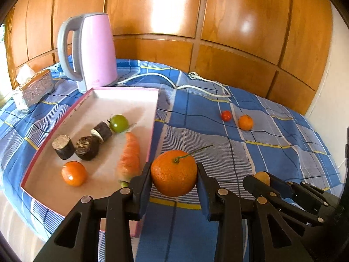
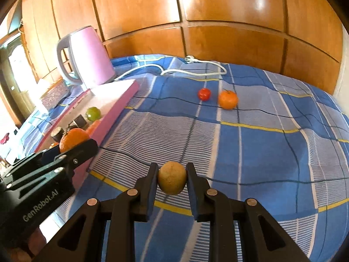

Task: Organize fruits
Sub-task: 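Lower the orange with left gripper while right lowers yellow fruit into tray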

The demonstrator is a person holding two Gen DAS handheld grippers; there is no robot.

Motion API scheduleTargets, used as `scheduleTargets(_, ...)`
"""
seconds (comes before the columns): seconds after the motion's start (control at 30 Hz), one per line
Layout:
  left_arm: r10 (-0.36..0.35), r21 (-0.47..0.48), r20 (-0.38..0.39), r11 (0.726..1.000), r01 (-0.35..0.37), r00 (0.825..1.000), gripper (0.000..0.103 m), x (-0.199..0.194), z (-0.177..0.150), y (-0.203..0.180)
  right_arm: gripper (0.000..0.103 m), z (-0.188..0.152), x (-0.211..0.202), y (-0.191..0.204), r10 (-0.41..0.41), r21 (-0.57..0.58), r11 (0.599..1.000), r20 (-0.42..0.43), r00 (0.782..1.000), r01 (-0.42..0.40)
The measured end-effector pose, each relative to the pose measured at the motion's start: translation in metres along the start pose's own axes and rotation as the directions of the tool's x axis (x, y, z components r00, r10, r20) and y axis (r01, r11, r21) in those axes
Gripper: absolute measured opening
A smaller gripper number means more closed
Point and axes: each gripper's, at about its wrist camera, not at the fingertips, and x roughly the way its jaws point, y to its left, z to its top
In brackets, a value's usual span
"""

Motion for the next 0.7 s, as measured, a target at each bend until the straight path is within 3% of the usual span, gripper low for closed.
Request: scheduleTargets(0.7, 0.094, -0.112, 0.007, 0.989, -0.093, 0.996, 0.038, -0.005, 0.01, 0.065, 0.026, 0.034, 0.014, 0.052, 0.147, -0.072, 0.986, -0.04, 0.988, -0.15)
